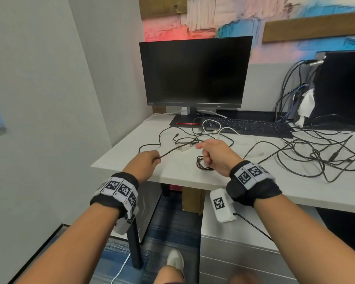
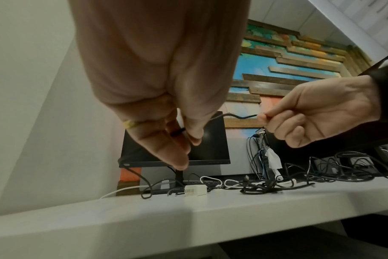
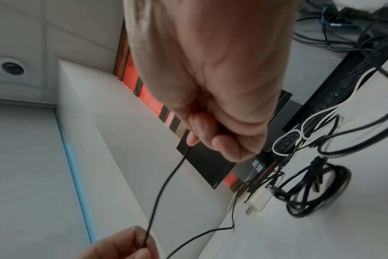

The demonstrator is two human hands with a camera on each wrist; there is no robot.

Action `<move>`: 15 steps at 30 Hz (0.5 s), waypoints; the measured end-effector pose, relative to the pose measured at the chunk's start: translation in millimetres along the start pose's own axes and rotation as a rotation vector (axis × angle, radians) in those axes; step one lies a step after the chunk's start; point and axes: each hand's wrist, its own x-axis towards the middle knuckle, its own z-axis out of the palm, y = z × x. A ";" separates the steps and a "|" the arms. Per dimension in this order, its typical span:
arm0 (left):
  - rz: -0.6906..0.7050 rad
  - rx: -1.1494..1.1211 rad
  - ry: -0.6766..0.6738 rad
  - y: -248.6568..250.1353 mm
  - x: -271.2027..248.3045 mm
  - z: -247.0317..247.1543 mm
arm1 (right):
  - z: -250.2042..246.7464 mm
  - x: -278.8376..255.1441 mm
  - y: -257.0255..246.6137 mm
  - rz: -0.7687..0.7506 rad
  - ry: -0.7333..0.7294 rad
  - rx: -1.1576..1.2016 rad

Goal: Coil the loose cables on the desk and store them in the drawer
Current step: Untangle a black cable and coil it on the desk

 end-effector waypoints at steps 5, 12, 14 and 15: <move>-0.005 -0.242 0.198 7.7 4.9 -0.6 | -11.1 -3.9 -0.9 -0.017 -0.049 -0.155; 0.070 0.015 0.096 33.8 9.3 10.0 | -17.5 -13.9 -1.1 0.027 -0.160 -0.149; 0.055 0.021 0.056 35.0 11.2 12.9 | -21.6 -14.8 -3.7 -0.006 -0.117 -0.082; 0.052 0.005 0.020 34.8 12.2 15.4 | -24.1 -14.6 -4.7 -0.016 -0.090 -0.028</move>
